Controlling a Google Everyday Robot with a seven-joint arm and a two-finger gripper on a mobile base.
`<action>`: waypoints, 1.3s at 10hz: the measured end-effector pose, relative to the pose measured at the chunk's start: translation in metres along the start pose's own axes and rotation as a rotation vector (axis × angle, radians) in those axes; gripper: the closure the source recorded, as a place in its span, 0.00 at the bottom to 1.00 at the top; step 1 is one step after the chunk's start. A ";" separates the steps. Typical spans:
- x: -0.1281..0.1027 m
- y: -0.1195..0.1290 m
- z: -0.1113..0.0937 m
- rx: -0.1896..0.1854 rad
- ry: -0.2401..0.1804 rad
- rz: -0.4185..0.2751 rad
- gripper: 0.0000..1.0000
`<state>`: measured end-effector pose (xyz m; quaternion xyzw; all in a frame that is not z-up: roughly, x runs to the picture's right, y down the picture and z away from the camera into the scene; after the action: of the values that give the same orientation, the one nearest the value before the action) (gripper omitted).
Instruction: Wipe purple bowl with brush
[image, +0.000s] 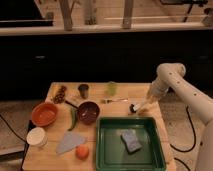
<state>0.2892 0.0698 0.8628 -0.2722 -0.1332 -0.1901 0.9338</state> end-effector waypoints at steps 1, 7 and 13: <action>-0.007 -0.006 -0.008 0.013 -0.001 -0.018 1.00; -0.054 -0.025 -0.035 0.044 0.037 -0.101 1.00; -0.099 -0.052 -0.053 0.064 0.074 -0.134 1.00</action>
<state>0.1868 0.0280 0.8087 -0.2257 -0.1226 -0.2578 0.9314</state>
